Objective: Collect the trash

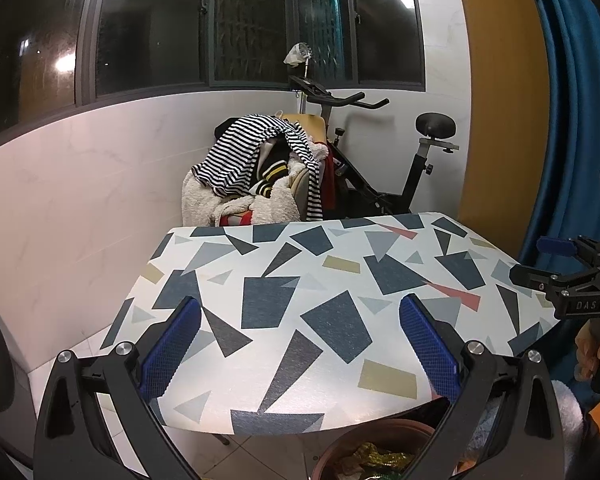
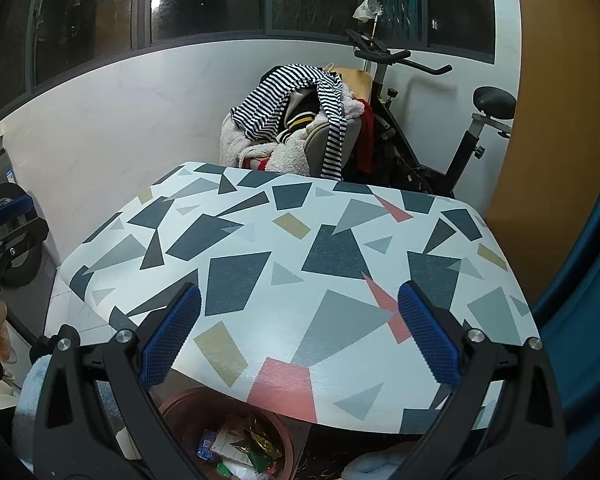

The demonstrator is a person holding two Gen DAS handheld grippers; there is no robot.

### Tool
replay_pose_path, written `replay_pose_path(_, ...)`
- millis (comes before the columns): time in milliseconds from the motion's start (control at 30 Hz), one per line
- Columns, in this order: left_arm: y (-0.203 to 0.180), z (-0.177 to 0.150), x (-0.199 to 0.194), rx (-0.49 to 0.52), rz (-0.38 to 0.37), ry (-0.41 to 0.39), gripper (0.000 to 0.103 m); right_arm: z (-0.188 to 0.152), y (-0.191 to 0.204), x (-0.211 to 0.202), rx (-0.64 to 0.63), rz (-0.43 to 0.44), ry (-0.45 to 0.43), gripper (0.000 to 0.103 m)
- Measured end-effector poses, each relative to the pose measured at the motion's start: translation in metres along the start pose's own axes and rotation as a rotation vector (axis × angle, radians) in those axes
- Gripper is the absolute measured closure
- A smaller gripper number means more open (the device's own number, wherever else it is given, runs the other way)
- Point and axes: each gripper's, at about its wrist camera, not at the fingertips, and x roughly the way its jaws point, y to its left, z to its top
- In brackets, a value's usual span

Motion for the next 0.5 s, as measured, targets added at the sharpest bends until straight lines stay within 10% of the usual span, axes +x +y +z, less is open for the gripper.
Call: replay_pose_path(500,-0.0027,-0.0019,-0.0006,0.007,-0.002,0.003,0.006,0.0004,-0.0025,-0.0003,0.001,-0.001,-0.001,0.006)
